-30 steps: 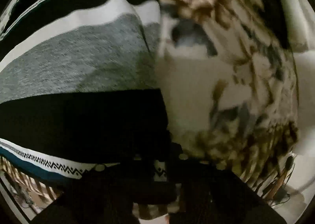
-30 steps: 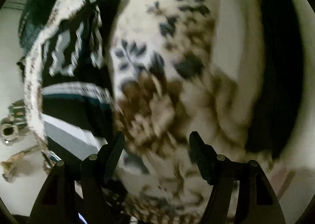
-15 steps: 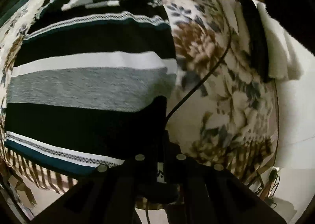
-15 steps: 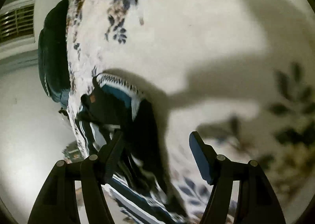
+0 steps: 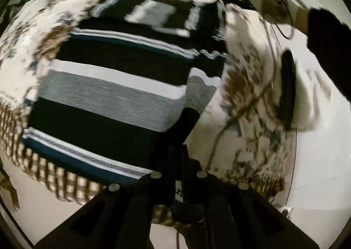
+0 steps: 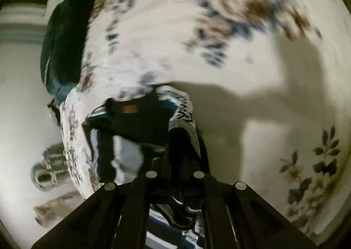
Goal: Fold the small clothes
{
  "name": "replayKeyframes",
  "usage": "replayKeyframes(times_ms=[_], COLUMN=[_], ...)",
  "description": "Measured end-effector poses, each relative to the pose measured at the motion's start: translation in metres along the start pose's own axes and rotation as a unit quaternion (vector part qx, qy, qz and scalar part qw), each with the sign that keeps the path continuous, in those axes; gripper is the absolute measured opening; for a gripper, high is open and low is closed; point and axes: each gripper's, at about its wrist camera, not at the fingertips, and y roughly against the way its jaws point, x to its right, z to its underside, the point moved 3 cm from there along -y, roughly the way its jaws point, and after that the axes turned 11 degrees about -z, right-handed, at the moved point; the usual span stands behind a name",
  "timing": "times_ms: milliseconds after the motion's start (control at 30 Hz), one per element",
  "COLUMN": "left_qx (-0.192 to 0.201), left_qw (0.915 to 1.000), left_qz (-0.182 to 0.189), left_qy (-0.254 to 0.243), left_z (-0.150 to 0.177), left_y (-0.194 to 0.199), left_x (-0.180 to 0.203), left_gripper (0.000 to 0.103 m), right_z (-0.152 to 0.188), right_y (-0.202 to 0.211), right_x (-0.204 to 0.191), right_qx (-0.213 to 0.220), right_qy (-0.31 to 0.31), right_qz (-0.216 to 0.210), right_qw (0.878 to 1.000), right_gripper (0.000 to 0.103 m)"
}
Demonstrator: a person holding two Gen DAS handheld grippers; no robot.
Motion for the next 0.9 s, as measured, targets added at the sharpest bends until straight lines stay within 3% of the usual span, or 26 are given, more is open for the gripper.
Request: replayKeyframes(times_ms=[267, 500, 700, 900], left_qx=[0.022, 0.020, 0.002, -0.044], left_qw=[0.9927, 0.9760, 0.9724, 0.9711], left_qz=[0.020, 0.017, 0.025, 0.057], left_qy=[0.117, 0.216, 0.232, 0.228], left_z=[-0.014, -0.008, -0.007, 0.006], left_y=[0.022, -0.009, -0.061, -0.108], left_x=[-0.122, -0.258, -0.338, -0.365], left_gripper=[0.001, 0.001, 0.001, 0.003], right_z=[0.008, 0.016, 0.021, 0.032], right_y=[-0.029, -0.147, -0.266, -0.338], right_x=[-0.156, -0.268, -0.308, -0.306], right_qx=[-0.020, -0.036, -0.051, -0.053], right_qy=[0.087, 0.138, 0.164, 0.157], right_qz=[0.046, 0.113, 0.193, 0.230], right_qw=[0.995, 0.983, 0.966, 0.959], right_gripper=[0.004, 0.004, 0.004, 0.004])
